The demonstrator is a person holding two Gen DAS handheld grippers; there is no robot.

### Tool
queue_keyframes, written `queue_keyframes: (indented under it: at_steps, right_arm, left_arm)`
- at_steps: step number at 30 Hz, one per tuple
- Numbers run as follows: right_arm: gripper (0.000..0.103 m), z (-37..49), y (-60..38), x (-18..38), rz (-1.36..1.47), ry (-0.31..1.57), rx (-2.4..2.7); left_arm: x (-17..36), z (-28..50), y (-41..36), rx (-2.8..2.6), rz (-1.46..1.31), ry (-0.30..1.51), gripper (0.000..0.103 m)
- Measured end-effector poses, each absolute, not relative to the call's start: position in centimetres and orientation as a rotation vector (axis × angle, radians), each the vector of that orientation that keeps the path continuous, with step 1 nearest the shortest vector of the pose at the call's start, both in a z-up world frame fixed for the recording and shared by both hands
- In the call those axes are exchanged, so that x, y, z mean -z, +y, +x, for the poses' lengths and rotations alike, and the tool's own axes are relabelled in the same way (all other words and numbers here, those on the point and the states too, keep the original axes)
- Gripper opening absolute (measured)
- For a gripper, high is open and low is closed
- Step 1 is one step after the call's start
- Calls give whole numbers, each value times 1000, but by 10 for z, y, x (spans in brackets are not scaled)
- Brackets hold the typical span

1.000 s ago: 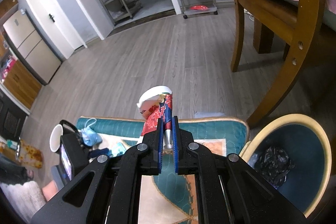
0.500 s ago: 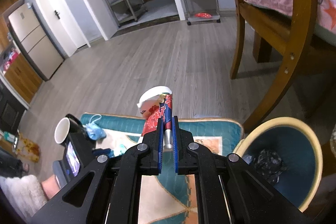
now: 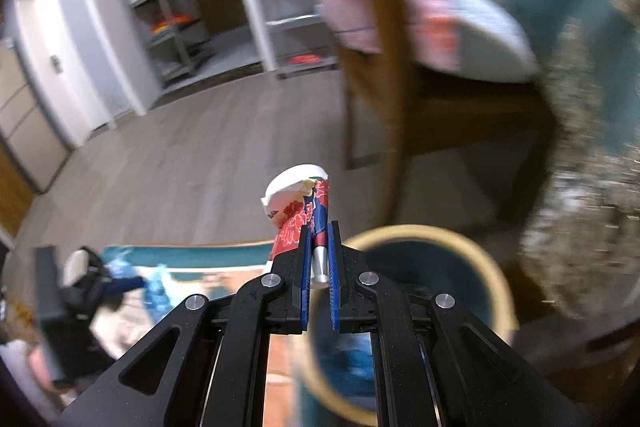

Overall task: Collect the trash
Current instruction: 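Carry the snack bag and blister pack over the teal bin and open both tools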

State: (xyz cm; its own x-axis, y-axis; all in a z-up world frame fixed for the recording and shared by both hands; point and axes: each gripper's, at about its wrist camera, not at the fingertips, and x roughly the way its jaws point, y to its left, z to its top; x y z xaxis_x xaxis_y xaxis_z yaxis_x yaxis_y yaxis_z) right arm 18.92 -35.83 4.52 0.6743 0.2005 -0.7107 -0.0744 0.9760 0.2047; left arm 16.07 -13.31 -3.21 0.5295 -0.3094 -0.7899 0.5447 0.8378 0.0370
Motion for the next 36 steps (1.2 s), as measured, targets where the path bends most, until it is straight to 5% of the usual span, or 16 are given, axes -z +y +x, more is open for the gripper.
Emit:
queue_keyframes:
  at_steps: [12,36]
  right_arm:
    - [11,192,-442,9,235,954,24]
    - [17,197,-409,27,411,1071,-369]
  left_arm:
    - [38,186,-264,635,288,866,97]
    - [35,183,-274,690,323,822,97]
